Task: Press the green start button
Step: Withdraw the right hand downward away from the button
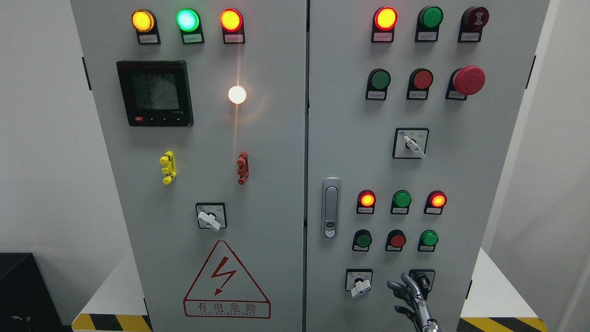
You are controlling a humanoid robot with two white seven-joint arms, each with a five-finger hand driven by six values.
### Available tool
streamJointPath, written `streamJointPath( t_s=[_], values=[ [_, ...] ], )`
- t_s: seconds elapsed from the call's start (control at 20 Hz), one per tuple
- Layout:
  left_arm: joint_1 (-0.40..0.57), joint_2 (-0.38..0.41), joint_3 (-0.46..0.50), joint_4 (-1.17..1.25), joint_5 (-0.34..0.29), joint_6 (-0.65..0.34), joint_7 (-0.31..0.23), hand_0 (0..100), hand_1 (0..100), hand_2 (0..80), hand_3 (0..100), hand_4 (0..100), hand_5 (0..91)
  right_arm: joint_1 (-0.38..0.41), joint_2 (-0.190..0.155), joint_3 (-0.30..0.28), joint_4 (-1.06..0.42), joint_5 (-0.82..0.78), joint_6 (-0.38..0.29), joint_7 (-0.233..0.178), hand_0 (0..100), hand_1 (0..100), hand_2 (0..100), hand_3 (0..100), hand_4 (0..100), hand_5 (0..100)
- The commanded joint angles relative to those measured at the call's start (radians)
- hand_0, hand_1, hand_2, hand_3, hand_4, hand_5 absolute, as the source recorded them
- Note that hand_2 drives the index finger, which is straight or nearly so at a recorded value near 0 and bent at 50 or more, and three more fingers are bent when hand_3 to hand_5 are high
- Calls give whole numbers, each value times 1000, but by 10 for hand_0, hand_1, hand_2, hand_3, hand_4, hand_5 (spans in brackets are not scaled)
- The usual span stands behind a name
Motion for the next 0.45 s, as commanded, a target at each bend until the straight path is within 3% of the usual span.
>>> streamJointPath(
  t_s=[0.0, 0.4],
  values=[
    [-23, 0, 0, -28, 0, 1, -1, 120, 556, 0, 0, 0, 0, -1, -2, 19, -43, -63, 1, 16, 0, 121, 0, 0, 0, 0],
    [-23, 0, 0, -28, 0, 1, -1, 120, 556, 0, 0, 0, 0, -1, -2, 17, -41, -77, 10, 19, 0, 111, 0, 0, 0, 0]
  ],
)
